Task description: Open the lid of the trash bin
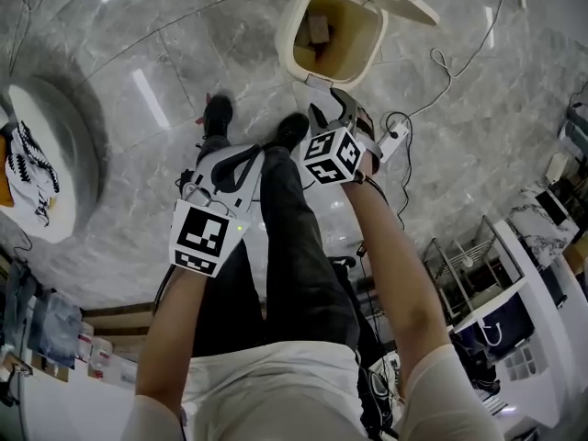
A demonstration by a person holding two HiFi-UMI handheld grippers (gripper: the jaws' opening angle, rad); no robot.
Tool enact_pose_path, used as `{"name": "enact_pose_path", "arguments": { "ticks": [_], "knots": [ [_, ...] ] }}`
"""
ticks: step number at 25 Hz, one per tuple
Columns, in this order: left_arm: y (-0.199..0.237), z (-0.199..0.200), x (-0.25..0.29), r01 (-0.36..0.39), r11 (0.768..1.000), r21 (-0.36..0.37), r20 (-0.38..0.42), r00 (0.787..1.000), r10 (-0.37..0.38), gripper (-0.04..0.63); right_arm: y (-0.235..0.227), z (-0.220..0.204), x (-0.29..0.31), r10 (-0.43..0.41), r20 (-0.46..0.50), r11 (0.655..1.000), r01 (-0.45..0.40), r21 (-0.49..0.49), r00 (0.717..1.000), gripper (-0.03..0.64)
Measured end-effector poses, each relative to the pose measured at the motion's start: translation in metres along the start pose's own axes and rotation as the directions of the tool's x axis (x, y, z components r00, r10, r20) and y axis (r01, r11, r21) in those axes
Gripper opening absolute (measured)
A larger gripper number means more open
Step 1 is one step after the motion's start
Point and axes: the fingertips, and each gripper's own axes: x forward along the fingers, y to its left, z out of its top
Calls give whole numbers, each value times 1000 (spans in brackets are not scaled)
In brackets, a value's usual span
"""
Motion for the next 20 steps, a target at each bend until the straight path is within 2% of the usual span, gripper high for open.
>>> {"name": "enact_pose_path", "arguments": {
  "ticks": [4,9,12,20],
  "knots": [
    [-9,11,-13,4,1000,4,8,1000,-4,18,-7,13,-26,-17,36,999,15,42,999,219],
    [-13,24,-30,-6,1000,9,28,1000,5,18,-23,36,-59,-68,122,984,47,170,990,191],
    [-19,30,-44,-17,1000,19,32,999,16,18,-29,41,-79,-102,147,977,71,200,984,156],
    [-35,74,-76,-13,999,43,74,997,10,18,-42,51,-135,-134,175,966,89,241,975,116]
  ]
}}
